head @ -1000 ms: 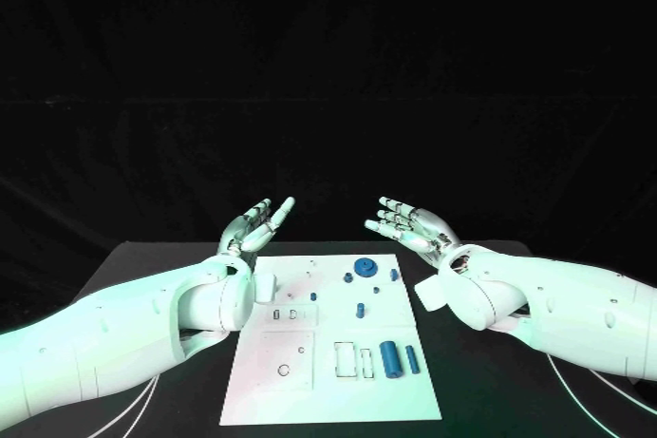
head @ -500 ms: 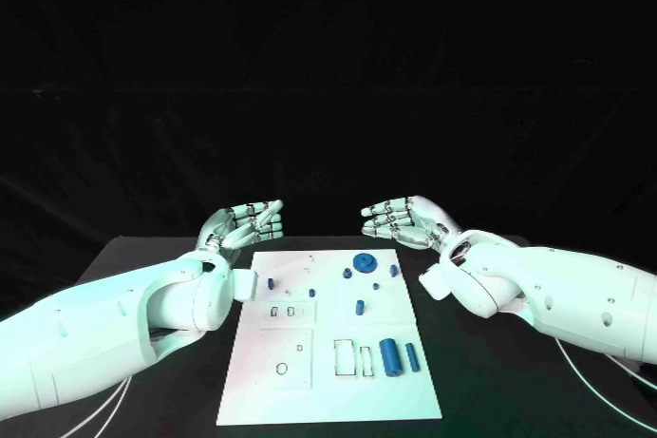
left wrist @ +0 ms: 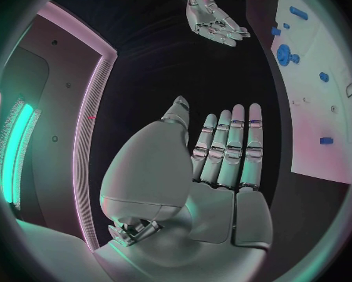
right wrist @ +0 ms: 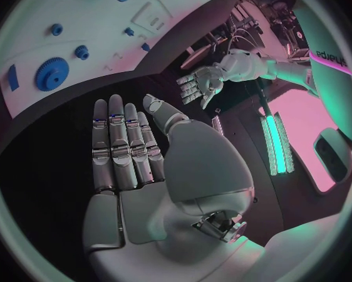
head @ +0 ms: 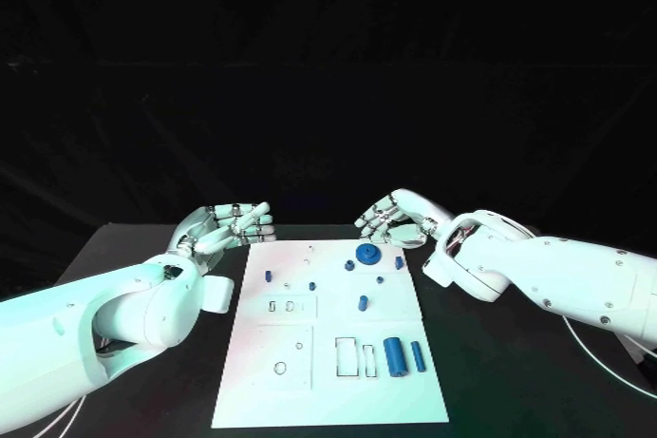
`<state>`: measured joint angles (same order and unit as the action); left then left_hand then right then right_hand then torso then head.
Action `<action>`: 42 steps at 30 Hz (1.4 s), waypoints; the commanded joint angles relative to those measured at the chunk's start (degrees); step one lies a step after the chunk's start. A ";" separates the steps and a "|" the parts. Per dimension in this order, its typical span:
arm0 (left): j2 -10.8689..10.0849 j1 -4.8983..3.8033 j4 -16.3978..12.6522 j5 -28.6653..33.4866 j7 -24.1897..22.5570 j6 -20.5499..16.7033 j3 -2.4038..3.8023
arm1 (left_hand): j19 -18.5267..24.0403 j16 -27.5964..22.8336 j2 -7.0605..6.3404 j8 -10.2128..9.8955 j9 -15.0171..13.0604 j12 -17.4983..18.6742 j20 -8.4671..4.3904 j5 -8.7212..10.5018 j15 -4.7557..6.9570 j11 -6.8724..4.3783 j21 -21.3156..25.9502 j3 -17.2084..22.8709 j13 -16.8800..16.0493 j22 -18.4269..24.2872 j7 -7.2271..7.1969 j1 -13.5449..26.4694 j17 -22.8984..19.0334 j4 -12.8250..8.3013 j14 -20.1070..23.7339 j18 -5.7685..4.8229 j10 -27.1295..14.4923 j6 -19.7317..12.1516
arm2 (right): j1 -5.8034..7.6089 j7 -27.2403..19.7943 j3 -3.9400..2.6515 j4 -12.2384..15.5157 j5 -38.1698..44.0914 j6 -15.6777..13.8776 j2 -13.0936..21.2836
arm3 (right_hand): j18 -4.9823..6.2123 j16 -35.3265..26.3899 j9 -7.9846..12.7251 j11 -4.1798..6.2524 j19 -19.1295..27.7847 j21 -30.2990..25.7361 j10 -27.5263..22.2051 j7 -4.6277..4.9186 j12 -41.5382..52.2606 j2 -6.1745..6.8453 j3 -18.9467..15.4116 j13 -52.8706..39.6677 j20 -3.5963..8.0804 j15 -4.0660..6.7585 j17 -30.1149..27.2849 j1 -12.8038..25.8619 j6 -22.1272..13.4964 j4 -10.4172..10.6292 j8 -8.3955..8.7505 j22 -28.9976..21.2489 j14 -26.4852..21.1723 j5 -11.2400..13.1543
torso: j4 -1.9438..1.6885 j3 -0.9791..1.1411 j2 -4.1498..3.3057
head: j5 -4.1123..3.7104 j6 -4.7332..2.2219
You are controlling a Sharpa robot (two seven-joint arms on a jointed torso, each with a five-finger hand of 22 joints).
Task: Assemble the parts on the task board
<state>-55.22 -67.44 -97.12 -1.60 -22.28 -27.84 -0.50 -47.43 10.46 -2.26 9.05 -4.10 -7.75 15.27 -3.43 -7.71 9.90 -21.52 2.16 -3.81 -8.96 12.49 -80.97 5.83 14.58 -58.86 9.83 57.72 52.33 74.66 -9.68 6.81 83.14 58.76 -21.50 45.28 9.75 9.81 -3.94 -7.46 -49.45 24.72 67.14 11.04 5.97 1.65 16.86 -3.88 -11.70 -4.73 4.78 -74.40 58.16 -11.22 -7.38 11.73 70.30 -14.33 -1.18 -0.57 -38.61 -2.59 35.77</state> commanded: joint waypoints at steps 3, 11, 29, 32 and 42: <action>-1.01 -0.59 -1.86 -0.09 0.55 3.59 0.30 | -1.27 -0.55 0.02 -0.49 0.10 0.49 -0.32 0.19 0.21 -0.22 -0.73 -0.60 -0.10 -0.22 -0.10 -0.66 0.28 -0.14 -1.15 0.81 1.12 1.02 | 0.62 10.35 -0.20 0.28 20.18 4.24 -0.42 | 0.85 1.08 -0.18 1.27 -4.05 2.75 3.28 -0.85 -0.10 1.50 -0.06 -0.34 1.65 1.56 1.39 0.80 1.91 0.21 0.33 1.35 4.42 -0.31 | -0.56 -0.31 -2.46 | -0.60 -0.29; -1.18 -1.80 -3.35 0.57 0.72 3.71 0.45 | -1.57 -0.72 0.08 -0.59 0.12 0.63 -0.45 0.20 0.23 -0.25 -0.92 -0.75 -0.08 -0.26 -0.11 -0.63 0.31 -0.12 -1.26 0.81 1.31 1.18 | 1.41 13.72 -0.31 0.25 28.67 5.77 -1.46 | 0.84 3.17 -0.10 1.84 -8.82 7.27 3.12 -1.45 -2.27 3.09 -0.63 -0.13 3.66 3.27 4.27 1.65 2.55 0.97 1.32 3.90 11.62 -1.09 | -1.04 -0.67 -3.59 | -1.18 -0.36; -0.94 -2.45 -4.66 0.87 1.24 4.57 0.47 | -1.90 -1.35 -0.06 -1.07 0.24 1.21 -0.65 0.21 0.05 -0.05 -1.13 -1.20 0.00 -0.26 0.14 -0.53 0.28 -0.09 -0.99 0.77 1.20 1.04 | 1.59 15.90 -0.20 -1.67 33.91 9.65 -4.85 | -1.54 41.00 -0.19 2.19 -20.57 30.40 -1.52 -2.16 -2.04 3.97 -2.08 -0.07 6.11 4.48 34.03 0.80 2.88 4.01 3.41 27.60 16.40 -3.43 | -1.63 -0.82 -4.30 | -1.09 -0.09; -0.84 -2.50 -4.63 0.91 1.03 5.13 0.47 | -2.07 -1.52 -0.13 -1.19 0.25 1.36 -0.72 0.22 0.01 0.00 -1.23 -1.41 0.00 -0.27 0.19 -0.33 0.28 0.02 -0.95 0.78 1.20 1.04 | 1.58 16.48 -0.12 -2.30 34.48 10.74 -5.62 | -2.71 51.58 -0.18 2.10 -22.92 37.63 -1.72 -2.19 -2.00 4.31 -1.13 -0.02 5.86 4.42 44.43 0.81 2.95 4.42 3.46 36.93 15.89 -4.00 | -1.73 -0.78 -4.36 | -1.06 -0.11; -0.80 -2.61 -4.93 0.98 0.46 6.50 0.47 | -2.01 -2.45 -0.88 -1.84 0.27 2.13 -0.77 0.25 -0.20 0.16 -1.21 -2.99 0.00 -0.10 0.32 1.17 0.27 1.00 -0.64 0.68 1.16 0.94 | 1.34 17.72 0.12 -3.83 36.12 12.55 -7.14 | -3.45 58.62 -0.22 2.02 -24.04 42.64 -1.85 -2.15 -2.04 4.69 0.16 0.00 5.55 4.19 51.30 0.90 3.14 5.01 3.40 43.71 15.48 -4.61 | -1.75 -0.77 -4.70 | -1.05 0.13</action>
<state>-56.12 -69.93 -101.79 -0.86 -21.06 -23.18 -0.09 -49.27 8.41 -3.11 7.48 -3.88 -5.78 14.62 -3.44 -7.67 9.95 -22.63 -0.46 -3.83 -9.14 12.46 -80.11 6.05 15.62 -59.62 9.81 58.74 53.12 76.06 6.88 6.90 79.51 92.71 -11.18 38.25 7.05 68.28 -4.11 -5.48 -73.09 67.08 65.55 8.99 3.74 5.83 16.70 -3.96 -6.23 -0.50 55.90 -73.24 61.01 -6.31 -4.12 55.28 84.14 -18.76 -2.93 -1.39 -43.16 -3.64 35.67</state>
